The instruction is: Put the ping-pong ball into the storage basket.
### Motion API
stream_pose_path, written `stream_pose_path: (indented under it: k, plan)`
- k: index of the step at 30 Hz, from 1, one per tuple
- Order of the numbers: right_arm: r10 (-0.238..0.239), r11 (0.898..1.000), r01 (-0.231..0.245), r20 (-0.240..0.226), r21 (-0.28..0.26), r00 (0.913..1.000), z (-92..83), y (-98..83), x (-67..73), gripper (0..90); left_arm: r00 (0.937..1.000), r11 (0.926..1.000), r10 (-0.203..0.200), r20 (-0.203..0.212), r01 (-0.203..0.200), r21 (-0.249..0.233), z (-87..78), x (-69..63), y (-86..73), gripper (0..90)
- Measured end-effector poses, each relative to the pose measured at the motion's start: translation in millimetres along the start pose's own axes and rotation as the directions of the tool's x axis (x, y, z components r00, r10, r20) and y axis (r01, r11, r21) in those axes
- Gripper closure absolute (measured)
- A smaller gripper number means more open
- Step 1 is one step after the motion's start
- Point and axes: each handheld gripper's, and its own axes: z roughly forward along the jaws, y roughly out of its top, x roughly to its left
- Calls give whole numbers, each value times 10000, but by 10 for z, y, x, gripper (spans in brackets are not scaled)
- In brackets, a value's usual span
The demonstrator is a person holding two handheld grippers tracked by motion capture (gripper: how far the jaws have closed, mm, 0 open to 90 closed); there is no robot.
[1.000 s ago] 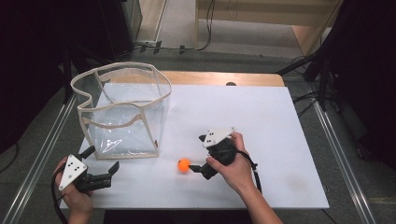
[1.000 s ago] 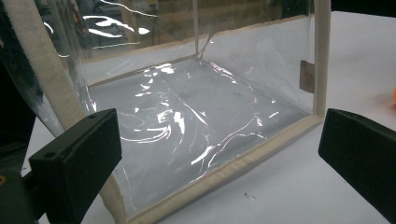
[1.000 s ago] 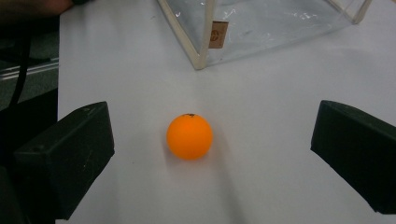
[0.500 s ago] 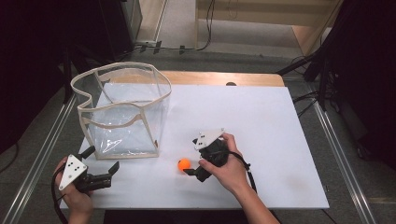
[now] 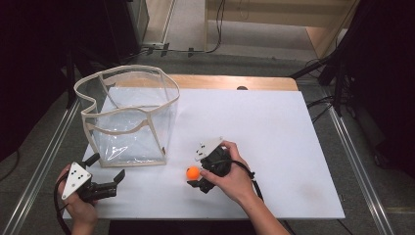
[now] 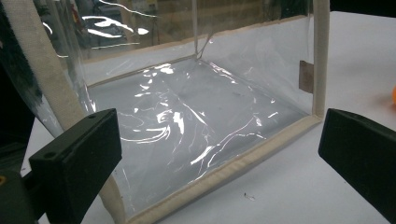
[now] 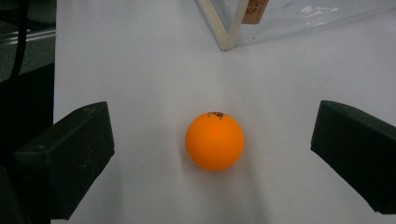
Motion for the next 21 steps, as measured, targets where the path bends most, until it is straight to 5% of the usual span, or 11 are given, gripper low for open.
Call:
stream_pose_path:
  k: [21]
  plan:
    - [14, 9944, 12, -247, 1058, 9997, 230, 25, -4, 0, 10000, 10000, -12, 9, 12, -8, -1, 2, 0, 0]
